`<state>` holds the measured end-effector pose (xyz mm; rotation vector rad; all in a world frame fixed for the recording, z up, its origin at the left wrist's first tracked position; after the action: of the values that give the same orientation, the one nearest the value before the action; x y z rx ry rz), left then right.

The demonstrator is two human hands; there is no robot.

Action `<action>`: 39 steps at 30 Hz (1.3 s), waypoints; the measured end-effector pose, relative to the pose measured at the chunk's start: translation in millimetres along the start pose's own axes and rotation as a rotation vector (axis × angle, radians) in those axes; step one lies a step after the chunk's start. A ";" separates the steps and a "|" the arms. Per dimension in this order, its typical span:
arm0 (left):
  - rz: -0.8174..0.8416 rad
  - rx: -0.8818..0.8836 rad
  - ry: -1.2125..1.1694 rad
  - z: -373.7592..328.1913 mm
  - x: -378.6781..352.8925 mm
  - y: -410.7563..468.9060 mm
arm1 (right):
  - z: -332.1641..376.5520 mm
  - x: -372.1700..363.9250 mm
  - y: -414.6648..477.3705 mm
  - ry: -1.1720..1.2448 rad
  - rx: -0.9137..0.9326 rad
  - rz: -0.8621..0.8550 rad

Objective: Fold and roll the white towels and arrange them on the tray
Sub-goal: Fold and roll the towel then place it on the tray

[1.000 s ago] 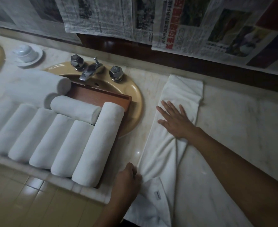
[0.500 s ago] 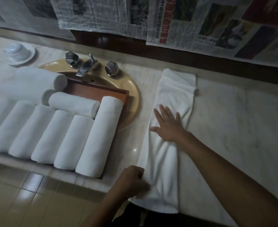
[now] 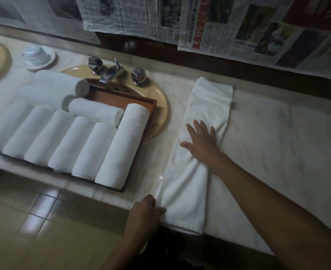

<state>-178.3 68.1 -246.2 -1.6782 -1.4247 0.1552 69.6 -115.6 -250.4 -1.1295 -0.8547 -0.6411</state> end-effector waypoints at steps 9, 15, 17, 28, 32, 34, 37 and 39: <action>-0.164 -0.116 0.243 -2.2 10.5 -5.0 | 4.7 -88.6 -182.9 0.417 -0.198 -0.219; -0.241 -0.178 0.284 -7.7 -2.7 -14.7 | 16.7 -138.5 -241.6 0.377 0.003 -0.025; -0.232 -0.181 0.261 -9.7 -11.5 -19.7 | 14.3 -145.2 -244.1 0.353 0.055 -0.109; -0.167 -0.183 0.195 -15.3 -27.7 -29.7 | -7.8 -163.1 -278.7 0.361 0.063 -0.340; -0.141 -0.186 0.214 -12.7 -25.3 -28.4 | -3.6 -170.9 -282.0 0.388 0.098 -0.298; -0.106 -0.177 0.240 -12.0 -22.7 -25.8 | -1.9 -168.0 -283.0 0.456 0.042 -0.330; -0.103 -0.160 0.275 -15.9 -17.4 -22.6 | -3.4 -158.2 -272.1 0.568 -0.138 -0.451; -0.155 -0.198 0.278 -24.0 -13.7 -16.0 | -4.9 -145.8 -253.5 0.556 -0.256 -0.485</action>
<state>-179.9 42.5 -227.1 -1.6627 -1.3842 -0.3046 -211.3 -196.9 -246.8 -0.8945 -0.5672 -1.4237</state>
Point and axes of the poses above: each hand's wrist, its own y-axis towards the middle knuckle, its own x-axis out of the back of the hand, z = x × y, the point moved 2 cm from there along y, towards the middle knuckle, and after that the axes turned 12 degrees about z, right-handed, at the moved point
